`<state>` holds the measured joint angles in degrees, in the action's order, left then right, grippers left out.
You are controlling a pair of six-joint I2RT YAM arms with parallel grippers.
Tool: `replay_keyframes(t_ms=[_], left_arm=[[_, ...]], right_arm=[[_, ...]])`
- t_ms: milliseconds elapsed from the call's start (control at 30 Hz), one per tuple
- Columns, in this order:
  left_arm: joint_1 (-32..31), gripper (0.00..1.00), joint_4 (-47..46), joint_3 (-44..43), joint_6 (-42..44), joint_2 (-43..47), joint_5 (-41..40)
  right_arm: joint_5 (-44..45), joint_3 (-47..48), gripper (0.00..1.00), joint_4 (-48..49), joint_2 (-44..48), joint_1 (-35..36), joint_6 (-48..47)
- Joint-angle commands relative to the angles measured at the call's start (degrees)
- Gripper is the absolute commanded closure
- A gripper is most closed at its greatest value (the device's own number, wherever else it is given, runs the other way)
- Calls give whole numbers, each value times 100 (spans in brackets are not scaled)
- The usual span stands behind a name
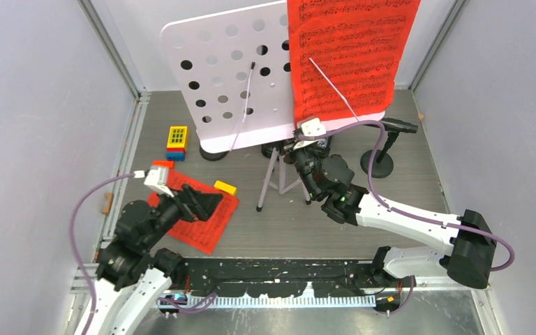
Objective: Pack up the instrument practice props
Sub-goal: Move the music stand to the center of the board.
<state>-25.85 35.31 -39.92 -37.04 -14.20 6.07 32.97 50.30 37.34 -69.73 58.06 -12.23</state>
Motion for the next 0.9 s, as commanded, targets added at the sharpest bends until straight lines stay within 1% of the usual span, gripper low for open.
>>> replay_keyframes(t_ms=[0, 100, 167, 267, 433, 500, 600, 700, 867], left_arm=[[-21, 0, -2551, 883, 8, -413, 793], [-26, 0, -4010, 1316, 216, -956, 868], [-64, 0, -4832, 1436, 314, -1421, 963], [-374, 0, -5474, 1310, 652, -2153, 1008], [-1616, 0, -5631, 850, 2156, -3103, 559], [-2055, 0, -5651, 743, 2495, -3430, 396], [-2227, 1, -5862, 742, 2659, -3824, 94], [-2232, 6, -6109, 725, 2723, -4146, -131], [-2232, 10, -6117, 522, 2969, -4486, -438]], right_arm=[[139, 550, 100, 313, 311, 3, 204], [226, 591, 100, 167, 323, -1, 246], [238, 576, 100, 128, 352, 3, 282], [226, 575, 100, 46, 349, -1, 364], [146, 595, 100, -4, 302, -2, 555], [122, 611, 100, -30, 286, 3, 601], [63, 617, 100, -95, 289, 3, 703], [13, 604, 100, -163, 320, 3, 757], [-48, 591, 100, -296, 431, 1, 690]])
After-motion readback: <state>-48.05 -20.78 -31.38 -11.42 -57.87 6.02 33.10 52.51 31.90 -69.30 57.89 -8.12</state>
